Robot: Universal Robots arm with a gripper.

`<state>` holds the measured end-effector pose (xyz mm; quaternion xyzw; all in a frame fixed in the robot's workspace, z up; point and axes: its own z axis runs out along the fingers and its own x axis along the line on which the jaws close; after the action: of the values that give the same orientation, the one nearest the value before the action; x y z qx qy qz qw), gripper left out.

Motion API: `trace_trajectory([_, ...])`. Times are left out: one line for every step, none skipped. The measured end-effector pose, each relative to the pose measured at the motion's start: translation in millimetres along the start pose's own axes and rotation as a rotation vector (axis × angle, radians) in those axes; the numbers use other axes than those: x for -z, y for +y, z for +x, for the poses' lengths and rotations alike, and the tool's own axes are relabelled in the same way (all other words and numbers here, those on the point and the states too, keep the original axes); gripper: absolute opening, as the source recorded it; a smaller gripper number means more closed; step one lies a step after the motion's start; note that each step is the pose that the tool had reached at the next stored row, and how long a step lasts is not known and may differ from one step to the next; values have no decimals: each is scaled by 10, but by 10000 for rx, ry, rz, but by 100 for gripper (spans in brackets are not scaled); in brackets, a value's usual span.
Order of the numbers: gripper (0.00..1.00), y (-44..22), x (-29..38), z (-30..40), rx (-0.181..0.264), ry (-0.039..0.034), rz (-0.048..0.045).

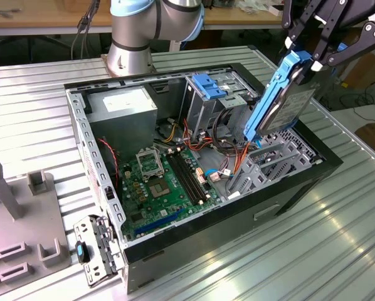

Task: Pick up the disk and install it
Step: 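Insert the disk into the insertion slot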

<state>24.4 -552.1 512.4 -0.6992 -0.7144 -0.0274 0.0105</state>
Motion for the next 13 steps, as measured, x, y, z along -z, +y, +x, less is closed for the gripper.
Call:
trace_trajectory([37,22,-19,-2,-84,-4,2])
trace_trajectory([37,24,-28,-3,-162,-7,-2])
trace_trajectory([37,25,-37,-3,-261,-11,-7])
trace_trajectory([37,43,-55,-4,-402,-16,-15])
trace_trajectory([37,69,-63,-5,-409,-24,-15])
trace_trajectory([37,93,-70,-8,-409,-32,-14])
trace_trajectory([37,139,-85,-13,-409,-46,-6])
trace_trajectory([37,152,-94,-18,-409,-49,2])
trace_trajectory([37,162,-106,-25,-410,-52,15])
trace_trajectory([37,180,-136,-46,-412,-54,45])
trace_trajectory([37,187,-169,-56,-412,-52,50])
trace_trajectory([37,191,-188,-62,-412,-53,51])
trace_trajectory([37,198,-204,-70,-412,-53,51])
